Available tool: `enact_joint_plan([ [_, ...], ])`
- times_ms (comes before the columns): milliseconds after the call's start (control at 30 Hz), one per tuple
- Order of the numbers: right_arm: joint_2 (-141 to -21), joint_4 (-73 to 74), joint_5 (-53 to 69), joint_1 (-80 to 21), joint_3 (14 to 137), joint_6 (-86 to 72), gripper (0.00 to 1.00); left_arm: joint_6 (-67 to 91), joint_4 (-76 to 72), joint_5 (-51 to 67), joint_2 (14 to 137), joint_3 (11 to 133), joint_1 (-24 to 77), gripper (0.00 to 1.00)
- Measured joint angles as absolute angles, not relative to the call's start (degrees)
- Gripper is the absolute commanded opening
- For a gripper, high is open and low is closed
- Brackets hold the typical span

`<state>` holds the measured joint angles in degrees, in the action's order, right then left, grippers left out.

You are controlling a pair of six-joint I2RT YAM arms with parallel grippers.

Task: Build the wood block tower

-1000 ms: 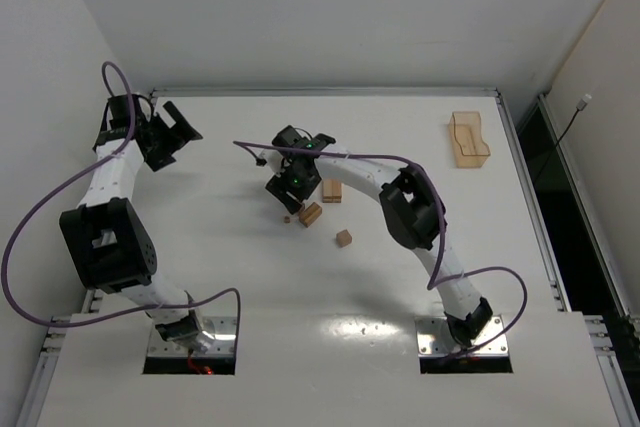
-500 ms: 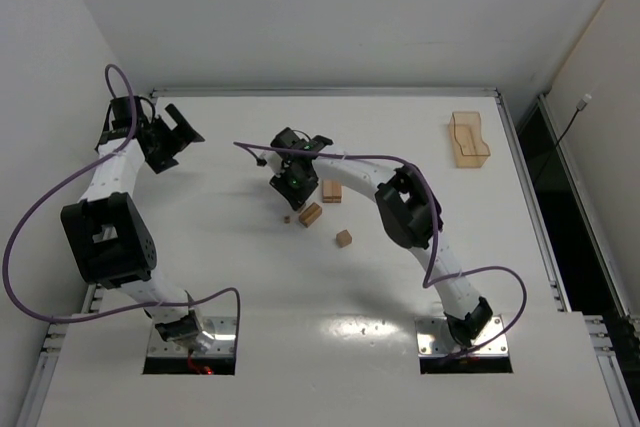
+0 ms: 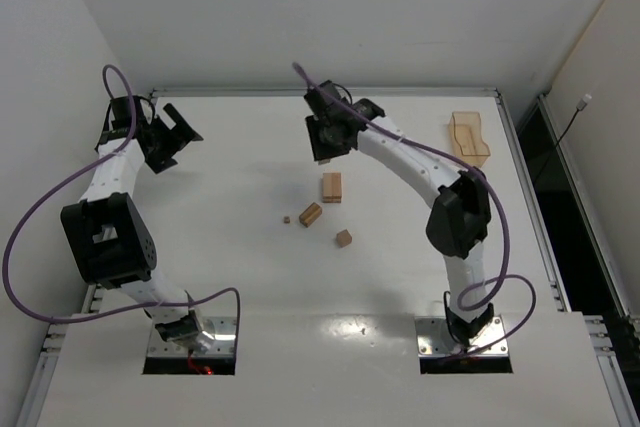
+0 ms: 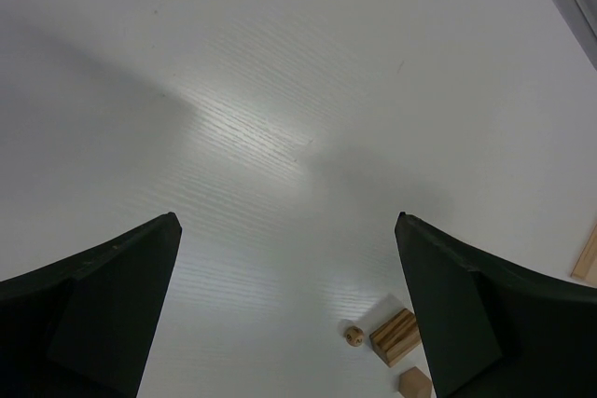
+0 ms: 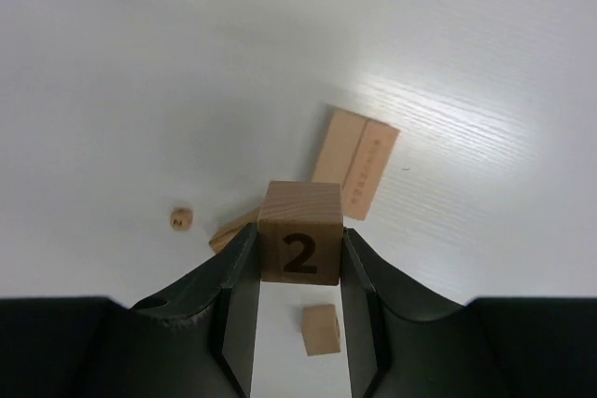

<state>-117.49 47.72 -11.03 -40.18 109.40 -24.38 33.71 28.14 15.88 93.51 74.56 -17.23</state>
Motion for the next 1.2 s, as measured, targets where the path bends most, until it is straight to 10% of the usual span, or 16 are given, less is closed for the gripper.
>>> enact_joint_plan([
  [1200,-129.64,49.71,-5.32,-31.94,113.36,-36.25,0.00,34.81,26.52,16.56,93.32,73.60,-17.23,1.00],
])
